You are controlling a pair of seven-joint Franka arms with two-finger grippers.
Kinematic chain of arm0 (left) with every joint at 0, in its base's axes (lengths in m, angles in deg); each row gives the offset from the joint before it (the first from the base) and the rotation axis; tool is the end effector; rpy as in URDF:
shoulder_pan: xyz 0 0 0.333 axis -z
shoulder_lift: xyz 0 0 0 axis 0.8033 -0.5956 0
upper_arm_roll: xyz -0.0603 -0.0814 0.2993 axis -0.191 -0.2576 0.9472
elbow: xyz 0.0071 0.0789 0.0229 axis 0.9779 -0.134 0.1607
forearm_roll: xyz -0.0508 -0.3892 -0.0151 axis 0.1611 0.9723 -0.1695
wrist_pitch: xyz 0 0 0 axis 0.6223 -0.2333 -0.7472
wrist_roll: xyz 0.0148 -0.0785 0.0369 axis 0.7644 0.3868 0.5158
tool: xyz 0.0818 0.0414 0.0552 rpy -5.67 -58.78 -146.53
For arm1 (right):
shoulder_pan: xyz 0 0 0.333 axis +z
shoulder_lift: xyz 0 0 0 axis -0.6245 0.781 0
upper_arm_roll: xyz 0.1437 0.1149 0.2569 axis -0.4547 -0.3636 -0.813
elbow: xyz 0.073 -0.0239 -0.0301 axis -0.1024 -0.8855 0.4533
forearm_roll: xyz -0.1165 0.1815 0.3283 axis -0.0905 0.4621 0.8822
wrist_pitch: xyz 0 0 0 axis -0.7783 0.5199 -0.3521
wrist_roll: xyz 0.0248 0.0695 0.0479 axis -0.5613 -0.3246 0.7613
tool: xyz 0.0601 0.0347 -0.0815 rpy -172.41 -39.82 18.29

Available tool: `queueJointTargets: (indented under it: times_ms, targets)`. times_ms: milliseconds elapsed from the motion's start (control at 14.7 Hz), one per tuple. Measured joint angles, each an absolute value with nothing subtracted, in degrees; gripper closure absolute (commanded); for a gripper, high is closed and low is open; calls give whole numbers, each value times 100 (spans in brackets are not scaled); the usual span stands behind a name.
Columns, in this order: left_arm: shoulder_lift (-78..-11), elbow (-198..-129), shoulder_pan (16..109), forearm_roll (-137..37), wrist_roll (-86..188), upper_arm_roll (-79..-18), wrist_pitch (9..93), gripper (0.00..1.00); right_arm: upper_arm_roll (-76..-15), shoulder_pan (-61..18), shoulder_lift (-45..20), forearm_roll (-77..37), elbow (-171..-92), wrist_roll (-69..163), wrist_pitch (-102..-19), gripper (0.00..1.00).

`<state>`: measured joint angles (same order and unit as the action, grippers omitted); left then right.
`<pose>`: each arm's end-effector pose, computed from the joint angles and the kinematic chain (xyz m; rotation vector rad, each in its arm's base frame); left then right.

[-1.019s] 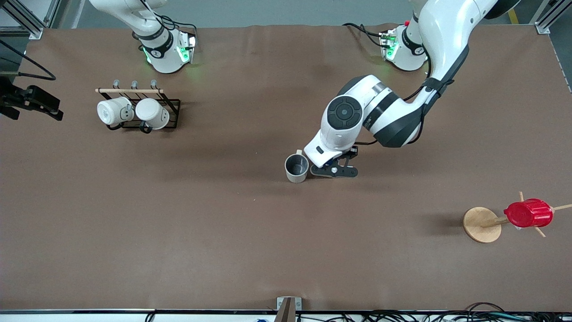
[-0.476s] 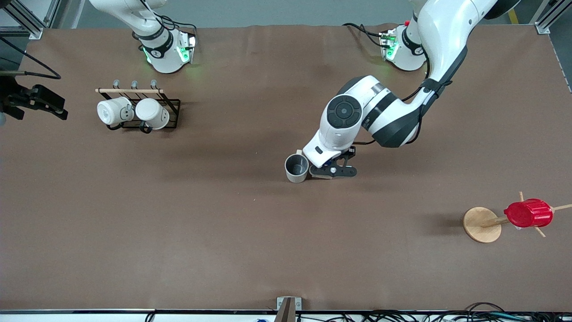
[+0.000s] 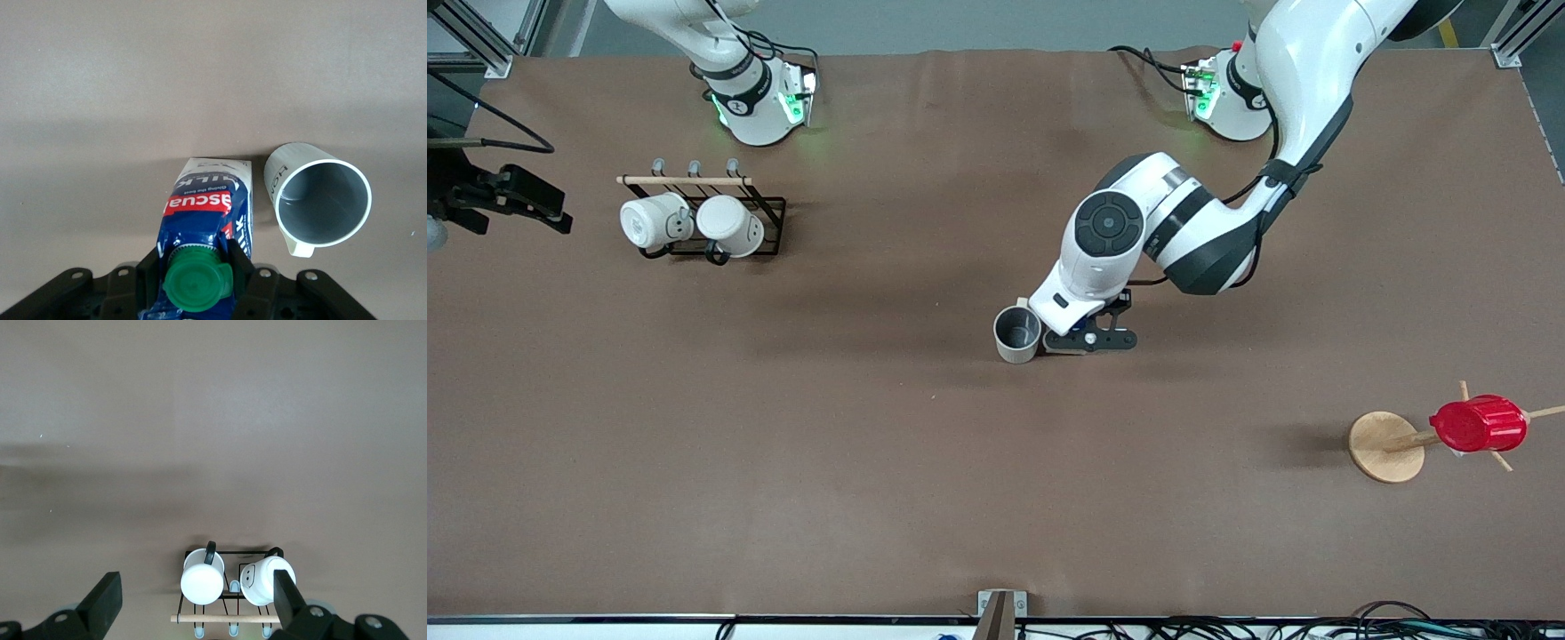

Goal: Place cup and milk on table
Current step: 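Lower the milk carton beside the mug with the left gripper, then open the left gripper and withdraw it from the carton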

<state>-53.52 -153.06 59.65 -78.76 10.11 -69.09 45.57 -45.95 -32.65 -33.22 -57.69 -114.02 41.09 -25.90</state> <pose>0.5399 -0.4123 0.3443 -3.1158 0.0533 0.1437 0.5510 0.0082 0.6562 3.1292 -0.0010 -0.0816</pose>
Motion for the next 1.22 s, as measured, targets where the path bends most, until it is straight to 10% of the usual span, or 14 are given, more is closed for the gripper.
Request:
queueJointTargets:
  times_ms: [68,204,340,1223]
  targets:
    - [-5352,-15311,5966,-7890,988,-6909,4557,84,-4594,-3266,-3322,-5769,-11402,4109,-2587,0]
    - [-5355,-15321,5973,-7970,912,-6912,4557,26,-4594,-3266,-3322,-5769,-11402,4109,-2583,0]
    - [-5359,-15322,5989,-8064,869,-6916,4558,0,-4594,-3267,-3322,-5768,-11402,4108,-2582,0]
    - [-4139,-14965,5995,-7121,1111,-6227,4520,0,-4583,-3387,-3317,-5768,-11413,3989,-2442,0]
